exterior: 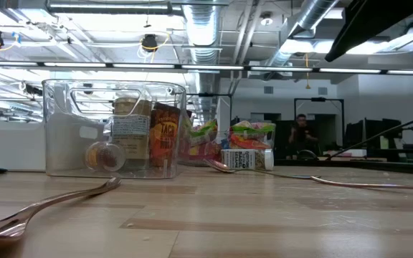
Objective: Pick & Place Food Item
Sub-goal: Put the right gold spoon into the white bin
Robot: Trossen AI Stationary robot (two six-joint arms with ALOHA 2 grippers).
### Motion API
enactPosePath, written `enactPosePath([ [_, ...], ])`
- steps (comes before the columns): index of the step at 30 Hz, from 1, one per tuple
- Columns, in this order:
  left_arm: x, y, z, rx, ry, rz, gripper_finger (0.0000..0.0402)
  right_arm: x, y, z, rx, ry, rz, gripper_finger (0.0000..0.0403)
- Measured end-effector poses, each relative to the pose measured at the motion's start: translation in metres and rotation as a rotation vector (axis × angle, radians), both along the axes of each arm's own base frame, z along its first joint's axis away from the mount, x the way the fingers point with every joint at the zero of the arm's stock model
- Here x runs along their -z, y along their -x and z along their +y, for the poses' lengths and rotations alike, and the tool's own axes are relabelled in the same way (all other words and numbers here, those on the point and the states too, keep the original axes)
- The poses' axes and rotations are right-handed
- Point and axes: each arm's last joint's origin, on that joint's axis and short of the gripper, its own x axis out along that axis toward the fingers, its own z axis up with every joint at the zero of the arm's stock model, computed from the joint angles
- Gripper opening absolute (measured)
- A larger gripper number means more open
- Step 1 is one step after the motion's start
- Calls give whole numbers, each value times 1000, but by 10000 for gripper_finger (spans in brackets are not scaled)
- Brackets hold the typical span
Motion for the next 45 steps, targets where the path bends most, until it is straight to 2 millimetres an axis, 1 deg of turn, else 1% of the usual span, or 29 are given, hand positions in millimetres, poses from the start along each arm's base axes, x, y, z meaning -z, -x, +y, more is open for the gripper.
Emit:
enactPosePath([
  [4, -4, 8, -4, -27, 24, -25, 341, 2, 1, 1, 26, -97, 24, 399],
  [9, -4, 8, -4, -44, 30, -25, 341, 6, 2, 5, 109, -240, 51, 387],
  [12, -4, 6, -2, -80, 36, -19, 341, 17, 3, 10, 153, -286, 109, 377],
  [15, -4, 6, -1, -107, 40, -15, 341, 32, 7, 20, 195, -341, 227, 370],
  [18, -4, 6, -1, -108, 44, -16, 341, 47, 9, 32, 245, -393, 304, 363],
  [21, -5, 6, -1, -108, 46, -16, 341, 58, 11, 40, 294, -409, 344, 357],
  [24, -5, 6, -1, -108, 46, -16, 341, 66, 10, 41, 350, -401, 366, 350],
  [28, -5, 6, -1, -106, 46, -17, 341, 71, 4, 36, 410, -410, 368, 341],
  [34, -5, 6, -1, -106, 46, -16, 341, 70, -6, 27, 455, -434, 338, 331],
  [39, -5, 6, -1, -106, 46, -16, 341, 70, -8, 30, 441, -460, 310, 326],
  [45, -5, 6, -1, -105, 58, -11, 341, 69, -8, 31, 429, -437, 270, 324],
])
